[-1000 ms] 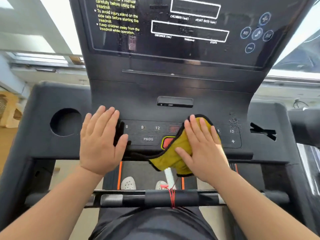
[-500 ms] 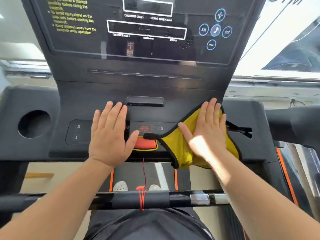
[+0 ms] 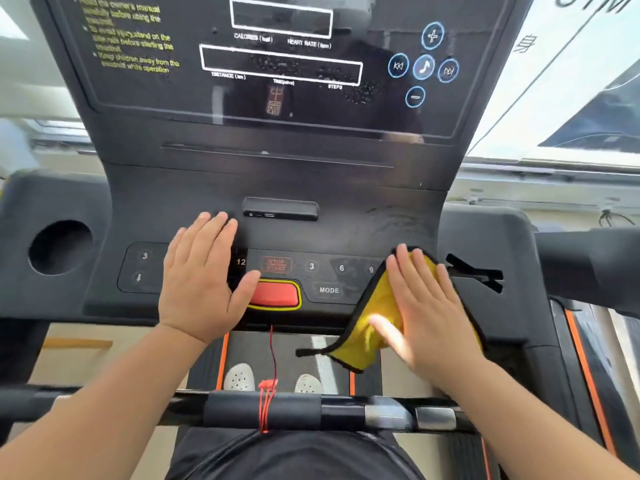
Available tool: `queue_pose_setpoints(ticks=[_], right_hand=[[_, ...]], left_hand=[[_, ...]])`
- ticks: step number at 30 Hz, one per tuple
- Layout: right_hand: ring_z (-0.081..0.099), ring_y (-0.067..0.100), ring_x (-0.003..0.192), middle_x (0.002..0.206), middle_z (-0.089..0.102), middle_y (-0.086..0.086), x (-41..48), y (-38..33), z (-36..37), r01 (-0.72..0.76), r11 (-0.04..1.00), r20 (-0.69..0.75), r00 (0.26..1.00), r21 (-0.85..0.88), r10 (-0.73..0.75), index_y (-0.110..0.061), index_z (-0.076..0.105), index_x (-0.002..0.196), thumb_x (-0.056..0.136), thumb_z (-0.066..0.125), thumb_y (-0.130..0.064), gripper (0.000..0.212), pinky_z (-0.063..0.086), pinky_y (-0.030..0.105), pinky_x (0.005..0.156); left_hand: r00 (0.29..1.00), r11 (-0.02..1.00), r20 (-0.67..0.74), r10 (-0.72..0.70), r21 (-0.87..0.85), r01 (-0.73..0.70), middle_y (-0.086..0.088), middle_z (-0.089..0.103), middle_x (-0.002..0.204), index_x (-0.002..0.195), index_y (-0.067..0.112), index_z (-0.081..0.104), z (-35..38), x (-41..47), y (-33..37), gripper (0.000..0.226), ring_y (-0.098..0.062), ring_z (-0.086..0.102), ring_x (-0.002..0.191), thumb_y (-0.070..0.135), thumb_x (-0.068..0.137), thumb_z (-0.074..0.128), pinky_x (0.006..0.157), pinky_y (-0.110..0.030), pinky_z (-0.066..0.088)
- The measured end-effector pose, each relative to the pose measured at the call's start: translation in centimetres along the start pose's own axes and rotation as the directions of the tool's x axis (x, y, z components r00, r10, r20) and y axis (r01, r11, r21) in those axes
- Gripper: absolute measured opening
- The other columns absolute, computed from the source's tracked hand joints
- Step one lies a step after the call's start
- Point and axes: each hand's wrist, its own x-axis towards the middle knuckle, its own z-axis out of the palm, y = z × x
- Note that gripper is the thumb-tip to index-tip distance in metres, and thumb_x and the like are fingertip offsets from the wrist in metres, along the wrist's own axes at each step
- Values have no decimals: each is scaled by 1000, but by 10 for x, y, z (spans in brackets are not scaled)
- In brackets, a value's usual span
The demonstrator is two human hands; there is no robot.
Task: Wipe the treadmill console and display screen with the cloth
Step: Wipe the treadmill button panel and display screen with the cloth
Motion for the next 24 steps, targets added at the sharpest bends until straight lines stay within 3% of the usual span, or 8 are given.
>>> queue_pose_setpoints(ticks=[4,8,10,14,16,19,22,24], right_hand=[[-31,27,153,166,-34,7,47,3,-19,-226,974,16,974,18,225,-14,-24,160,88,-10,-85,102,-12,51,126],[-36,35,150,159,-43,13,83,-31,-30,-155,988,10,988,4,155,-8,-28,157,91,0,-82,103,-14,51,125],[-28,33,154,165,-32,12,81,-51,-26,-16,1000,0,1000,-14,16,-10,-19,160,94,2,-79,98,-10,52,127],[7,28,160,172,11,5,49,-56,-11,202,979,-63,978,13,-200,-16,22,164,100,25,-71,84,16,55,128],[13,27,159,171,18,2,27,-42,-3,239,971,-59,969,-9,-239,-18,29,163,100,32,-69,81,19,53,127],[7,28,160,173,8,3,11,-15,-1,156,987,-18,988,-36,-157,-17,19,165,100,22,-74,86,11,50,127],[-18,25,158,172,-17,2,28,5,-11,-47,999,18,999,-12,48,-19,-8,165,93,-1,-83,96,-2,50,129],[-27,27,155,169,-28,5,52,1,-21,-165,986,-3,986,11,165,-16,-19,162,90,-5,-85,101,-7,52,128]], left_hand=[[1000,1000,-4,10,6,-10,-18,49,150,142,0,50,1,0,0,72,-37,38,144,50,92,40,119,-54,25],[1000,1000,0,12,11,-12,-18,50,148,141,-1,52,2,0,0,71,-39,41,142,51,92,40,117,-56,29],[1000,1000,12,8,19,-8,-18,50,149,141,0,51,2,0,0,72,-38,41,142,51,92,40,116,-57,29],[1000,1000,24,11,21,-12,-18,51,148,141,0,51,0,1,0,71,-38,42,141,51,92,40,115,-58,31],[1000,1000,18,11,15,-11,-19,52,147,140,0,52,0,1,1,71,-39,43,140,50,92,40,114,-59,33],[1000,1000,14,16,11,-16,-19,53,145,139,-1,53,0,1,1,70,-40,44,139,49,91,42,112,-60,35],[1000,1000,18,12,7,-12,-19,53,145,139,-1,54,1,0,0,70,-39,44,139,49,91,42,112,-60,35],[1000,1000,14,7,6,-8,-19,53,145,138,-1,54,1,0,-1,70,-39,44,139,49,91,42,112,-59,35]])
